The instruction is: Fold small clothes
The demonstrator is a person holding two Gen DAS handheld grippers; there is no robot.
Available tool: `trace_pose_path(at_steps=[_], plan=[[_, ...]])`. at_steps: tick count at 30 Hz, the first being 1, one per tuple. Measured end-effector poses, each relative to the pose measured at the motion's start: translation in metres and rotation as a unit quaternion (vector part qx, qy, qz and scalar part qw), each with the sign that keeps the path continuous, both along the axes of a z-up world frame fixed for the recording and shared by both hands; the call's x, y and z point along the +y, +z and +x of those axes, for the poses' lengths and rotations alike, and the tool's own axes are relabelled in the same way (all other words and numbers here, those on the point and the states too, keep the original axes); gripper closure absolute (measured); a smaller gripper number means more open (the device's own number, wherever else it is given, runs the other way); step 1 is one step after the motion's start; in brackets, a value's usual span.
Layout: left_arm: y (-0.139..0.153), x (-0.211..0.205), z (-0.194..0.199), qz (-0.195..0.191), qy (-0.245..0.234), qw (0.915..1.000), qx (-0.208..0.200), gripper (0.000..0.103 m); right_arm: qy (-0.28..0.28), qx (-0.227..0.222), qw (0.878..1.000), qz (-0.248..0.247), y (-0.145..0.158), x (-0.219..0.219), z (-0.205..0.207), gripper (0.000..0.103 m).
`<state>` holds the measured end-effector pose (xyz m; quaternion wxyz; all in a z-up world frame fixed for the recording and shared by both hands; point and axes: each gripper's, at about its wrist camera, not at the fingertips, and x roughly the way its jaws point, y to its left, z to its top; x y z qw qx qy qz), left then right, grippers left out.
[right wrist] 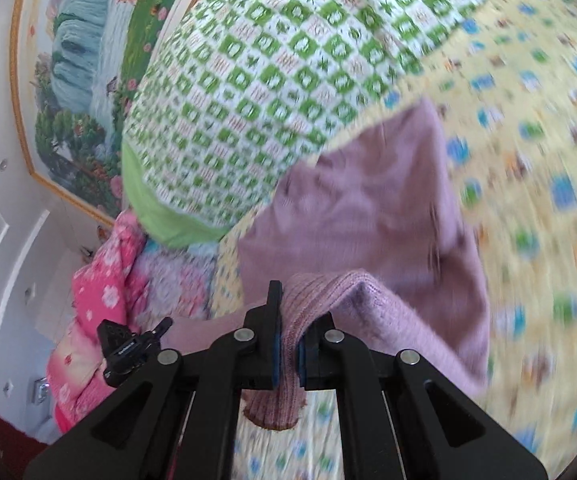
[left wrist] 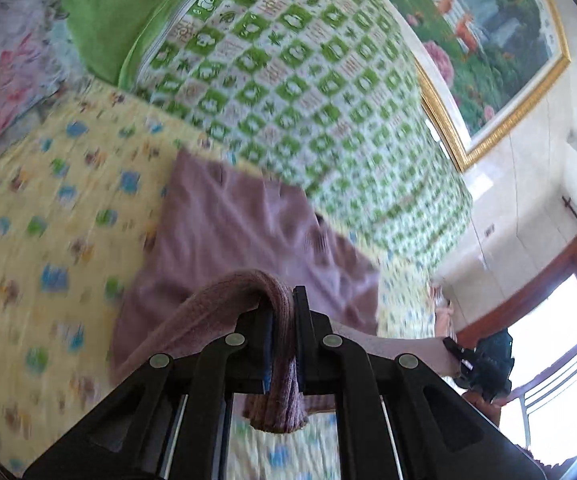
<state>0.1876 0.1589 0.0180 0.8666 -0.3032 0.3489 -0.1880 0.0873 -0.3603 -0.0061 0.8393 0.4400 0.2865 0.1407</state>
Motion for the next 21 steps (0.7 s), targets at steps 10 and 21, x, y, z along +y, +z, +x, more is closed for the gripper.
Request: trace_pose_path(at_steps=[10, 21], plan=[[-0.040, -0.015, 0.142, 0.028, 0.022, 0.9988, 0.033, 0.099, -0.024, 0.034, 0.999, -0.015, -0.028, -0.048, 0.133, 0.096], [-0.098, -0.019, 0.217, 0.059, 0.039, 0.9948, 0.074, 0.098, -0.036, 0.095, 0.994, -0.028, -0.078, -0.078, 0.208, 0.096]])
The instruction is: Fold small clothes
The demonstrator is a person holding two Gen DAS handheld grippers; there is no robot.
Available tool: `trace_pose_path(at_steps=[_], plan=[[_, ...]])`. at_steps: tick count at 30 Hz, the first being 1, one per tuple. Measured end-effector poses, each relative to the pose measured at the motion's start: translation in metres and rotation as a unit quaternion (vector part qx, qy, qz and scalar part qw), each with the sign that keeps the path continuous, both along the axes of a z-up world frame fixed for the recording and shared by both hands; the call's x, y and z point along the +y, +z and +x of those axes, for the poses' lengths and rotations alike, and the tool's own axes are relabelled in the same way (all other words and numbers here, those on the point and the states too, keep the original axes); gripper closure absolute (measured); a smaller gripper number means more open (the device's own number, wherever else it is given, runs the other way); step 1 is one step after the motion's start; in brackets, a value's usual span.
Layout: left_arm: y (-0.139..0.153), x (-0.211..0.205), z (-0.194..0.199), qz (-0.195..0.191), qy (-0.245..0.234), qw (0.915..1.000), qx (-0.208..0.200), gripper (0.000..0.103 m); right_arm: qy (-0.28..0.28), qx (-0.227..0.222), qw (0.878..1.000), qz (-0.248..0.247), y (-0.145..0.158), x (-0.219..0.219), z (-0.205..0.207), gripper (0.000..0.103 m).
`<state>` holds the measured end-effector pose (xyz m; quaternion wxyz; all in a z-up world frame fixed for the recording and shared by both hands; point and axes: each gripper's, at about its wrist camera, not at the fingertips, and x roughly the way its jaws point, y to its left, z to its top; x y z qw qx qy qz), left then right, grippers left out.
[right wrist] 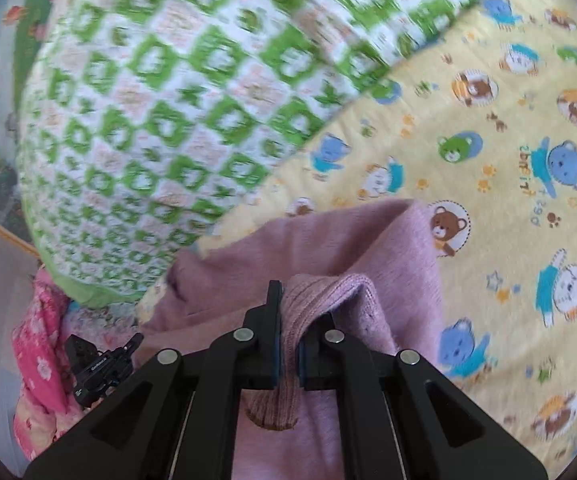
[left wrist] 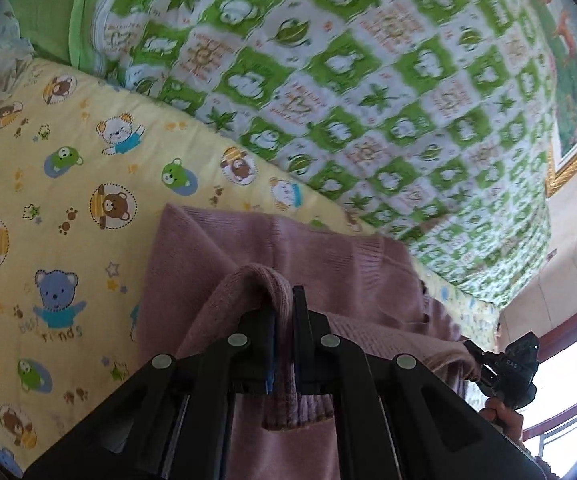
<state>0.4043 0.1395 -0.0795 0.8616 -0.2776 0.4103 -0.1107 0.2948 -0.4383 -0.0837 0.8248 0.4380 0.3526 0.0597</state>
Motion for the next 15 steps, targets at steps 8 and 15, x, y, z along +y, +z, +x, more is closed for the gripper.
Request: trace_pose_path(at_steps=[8, 15], plan=[[0.001, 0.002, 0.008, -0.003, -0.002, 1.0000, -0.009, 0.087, -0.018, 0.020, 0.999, 0.030, -0.014, -0.005, 0.005, 0.093], [0.031, 0.018, -0.007, 0.013, 0.014, 0.9992, -0.036, 0.064, -0.029, 0.017, 0.999, 0.020, 0.003, -0.006, -0.001, 0.069]])
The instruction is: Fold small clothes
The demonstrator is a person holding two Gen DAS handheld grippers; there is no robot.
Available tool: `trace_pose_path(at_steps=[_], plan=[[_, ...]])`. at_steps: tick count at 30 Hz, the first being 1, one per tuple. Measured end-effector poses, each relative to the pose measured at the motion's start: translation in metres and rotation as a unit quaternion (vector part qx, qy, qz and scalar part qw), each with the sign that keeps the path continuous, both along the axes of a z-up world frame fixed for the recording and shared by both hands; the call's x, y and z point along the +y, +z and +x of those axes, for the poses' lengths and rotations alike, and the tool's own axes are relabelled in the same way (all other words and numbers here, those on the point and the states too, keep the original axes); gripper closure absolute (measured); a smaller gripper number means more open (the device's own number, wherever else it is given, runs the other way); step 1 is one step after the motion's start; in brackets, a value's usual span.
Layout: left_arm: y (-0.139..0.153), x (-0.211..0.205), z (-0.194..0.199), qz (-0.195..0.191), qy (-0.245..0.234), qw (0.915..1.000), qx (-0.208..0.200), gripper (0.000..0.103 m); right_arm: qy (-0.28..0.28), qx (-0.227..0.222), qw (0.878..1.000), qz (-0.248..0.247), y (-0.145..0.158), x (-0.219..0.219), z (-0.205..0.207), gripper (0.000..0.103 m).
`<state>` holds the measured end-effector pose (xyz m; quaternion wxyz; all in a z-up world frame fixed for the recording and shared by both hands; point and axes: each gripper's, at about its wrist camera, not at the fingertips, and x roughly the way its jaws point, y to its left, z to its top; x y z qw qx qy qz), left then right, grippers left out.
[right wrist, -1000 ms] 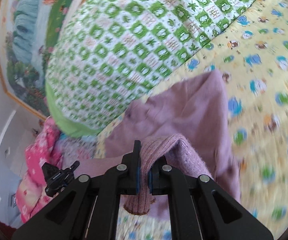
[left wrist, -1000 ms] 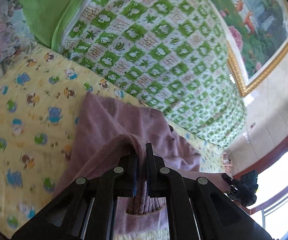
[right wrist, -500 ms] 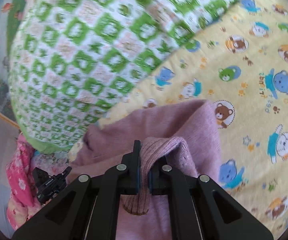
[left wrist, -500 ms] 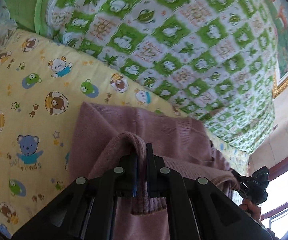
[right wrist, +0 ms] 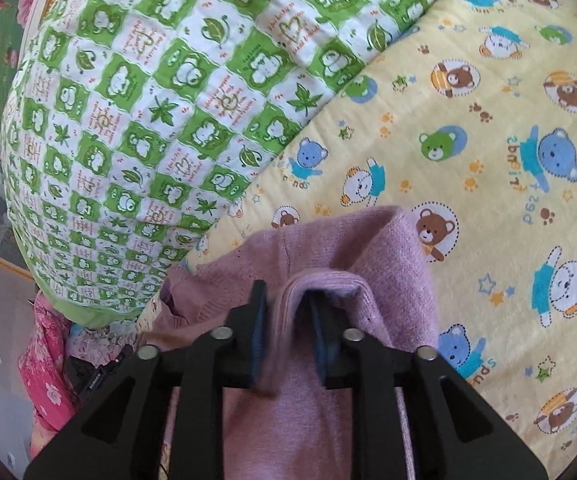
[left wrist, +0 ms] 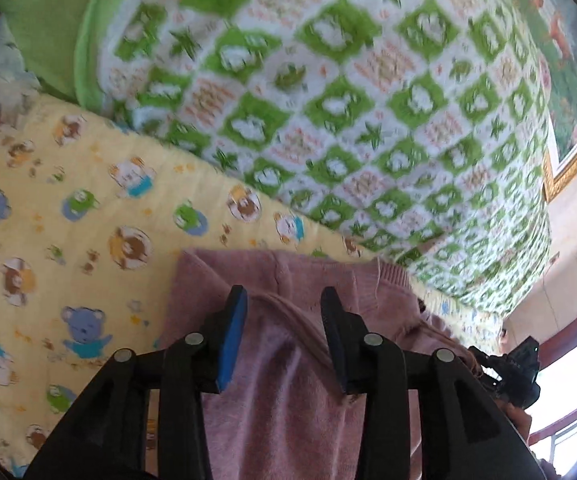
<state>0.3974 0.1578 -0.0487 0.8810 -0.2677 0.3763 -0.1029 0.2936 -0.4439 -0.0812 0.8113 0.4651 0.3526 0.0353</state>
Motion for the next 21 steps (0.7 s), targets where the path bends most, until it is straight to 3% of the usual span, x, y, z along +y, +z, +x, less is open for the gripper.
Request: trace_pose_path(at_steps=[3, 5, 10, 13, 17, 19, 21], plan=[[0.016, 0.002, -0.012, 0.028, -0.006, 0.9995, -0.010, 0.064, -0.015, -0.012, 0.999, -0.027, 0.014, 0.002, -0.008, 0.059], [0.026, -0.002, -0.024, 0.042, -0.022, 0.9987, -0.017, 0.064, -0.024, -0.020, 0.999, -0.040, 0.024, 0.002, -0.017, 0.057], [0.033, -0.046, -0.065, 0.076, -0.108, 0.9908, -0.030, 0.059, 0.014, -0.052, 0.992, -0.114, 0.049, 0.036, -0.041, 0.055], [0.019, -0.090, -0.090, 0.097, -0.185, 0.9778, -0.022, 0.059, 0.096, -0.079, 0.975, -0.183, 0.055, 0.088, -0.054, 0.053], [-0.013, -0.149, -0.112, 0.143, -0.269, 0.9525, -0.003, 0.059, 0.237, -0.089, 0.935, -0.247, 0.036, 0.163, -0.056, 0.053], [-0.027, -0.165, -0.110, 0.152, -0.282, 0.9472, 0.003, 0.059, 0.274, -0.082, 0.924, -0.253, 0.022, 0.180, -0.049, 0.053], [-0.034, -0.171, -0.102, 0.154, -0.282, 0.9470, 0.007, 0.060, 0.287, -0.074, 0.919, -0.258, 0.011, 0.186, -0.036, 0.053]])
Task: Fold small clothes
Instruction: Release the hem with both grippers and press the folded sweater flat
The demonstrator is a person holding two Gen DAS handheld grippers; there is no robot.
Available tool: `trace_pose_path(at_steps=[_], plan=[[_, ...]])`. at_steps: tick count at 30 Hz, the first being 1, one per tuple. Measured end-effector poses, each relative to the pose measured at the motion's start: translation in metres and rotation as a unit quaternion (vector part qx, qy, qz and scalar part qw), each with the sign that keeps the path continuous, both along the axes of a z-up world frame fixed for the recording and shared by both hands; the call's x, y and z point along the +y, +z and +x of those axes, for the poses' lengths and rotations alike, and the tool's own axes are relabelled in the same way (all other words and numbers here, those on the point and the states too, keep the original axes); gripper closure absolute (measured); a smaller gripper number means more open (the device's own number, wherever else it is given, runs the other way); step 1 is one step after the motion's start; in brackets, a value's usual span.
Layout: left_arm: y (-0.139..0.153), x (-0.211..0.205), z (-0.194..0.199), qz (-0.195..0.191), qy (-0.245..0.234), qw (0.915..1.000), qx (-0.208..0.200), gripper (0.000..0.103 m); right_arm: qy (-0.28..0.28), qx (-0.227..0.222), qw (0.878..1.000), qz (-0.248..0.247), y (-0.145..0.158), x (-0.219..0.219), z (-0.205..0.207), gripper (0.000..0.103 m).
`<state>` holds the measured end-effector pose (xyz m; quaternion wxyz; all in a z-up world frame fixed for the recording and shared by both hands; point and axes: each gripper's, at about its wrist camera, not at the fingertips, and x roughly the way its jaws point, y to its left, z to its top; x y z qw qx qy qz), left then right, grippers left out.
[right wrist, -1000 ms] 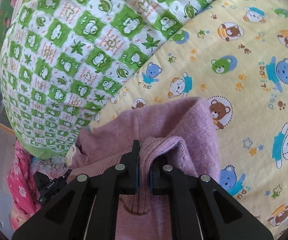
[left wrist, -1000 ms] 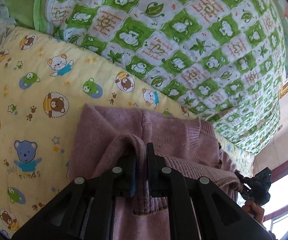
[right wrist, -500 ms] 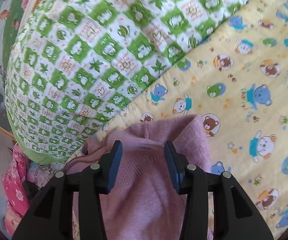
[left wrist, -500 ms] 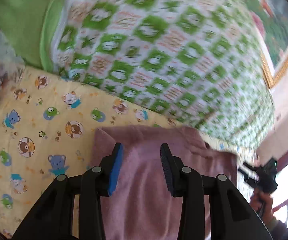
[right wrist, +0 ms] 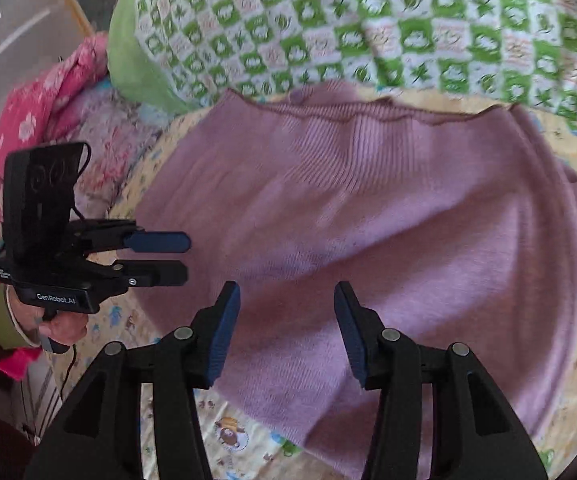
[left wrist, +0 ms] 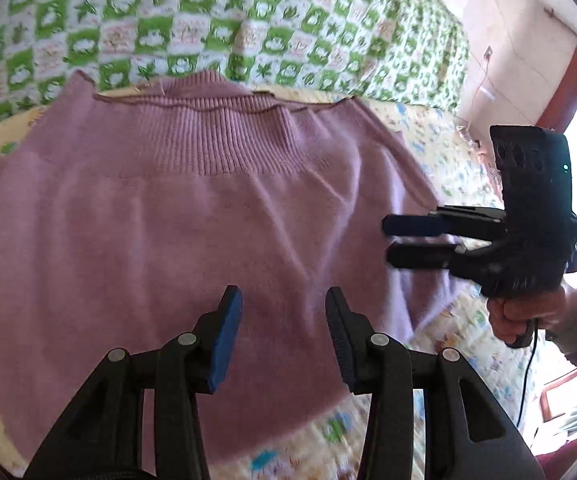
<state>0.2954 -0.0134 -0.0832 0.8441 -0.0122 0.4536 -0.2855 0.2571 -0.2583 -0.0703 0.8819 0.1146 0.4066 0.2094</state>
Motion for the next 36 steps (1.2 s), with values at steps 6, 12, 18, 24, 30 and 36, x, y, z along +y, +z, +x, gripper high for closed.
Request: trace_pose_path(at_steps=[6, 12, 18, 24, 30, 36], plan=[[-0.021, 0.006, 0.059, 0.037, 0.040, 0.9985, -0.002, 0.071, -0.050, 0.011, 0.998, -0.048, -0.023, -0.026, 0.052, 0.054], [-0.004, 0.042, 0.113, 0.054, 0.085, 0.9944, -0.033, 0.082, -0.145, -0.025, 0.987, -0.063, -0.019, -0.080, 0.084, 0.057], [-0.002, 0.109, 0.151, 0.040, 0.200, 0.9785, -0.034, 0.081, -0.253, -0.032, 0.967, -0.009, -0.022, -0.135, 0.087, 0.077], [-0.003, 0.131, 0.141, 0.024, 0.234, 0.9715, -0.028, 0.084, -0.303, -0.024, 0.953, 0.011, -0.015, -0.153, 0.067, 0.074], [0.031, 0.120, 0.085, 0.015, 0.229, 0.9719, -0.052, 0.066, -0.270, -0.024, 0.962, 0.026, 0.018, -0.133, 0.028, 0.058], [0.020, 0.099, 0.016, 0.023, 0.204, 0.9779, -0.041, 0.060, -0.198, 0.007, 0.980, 0.012, 0.012, -0.085, -0.030, 0.043]])
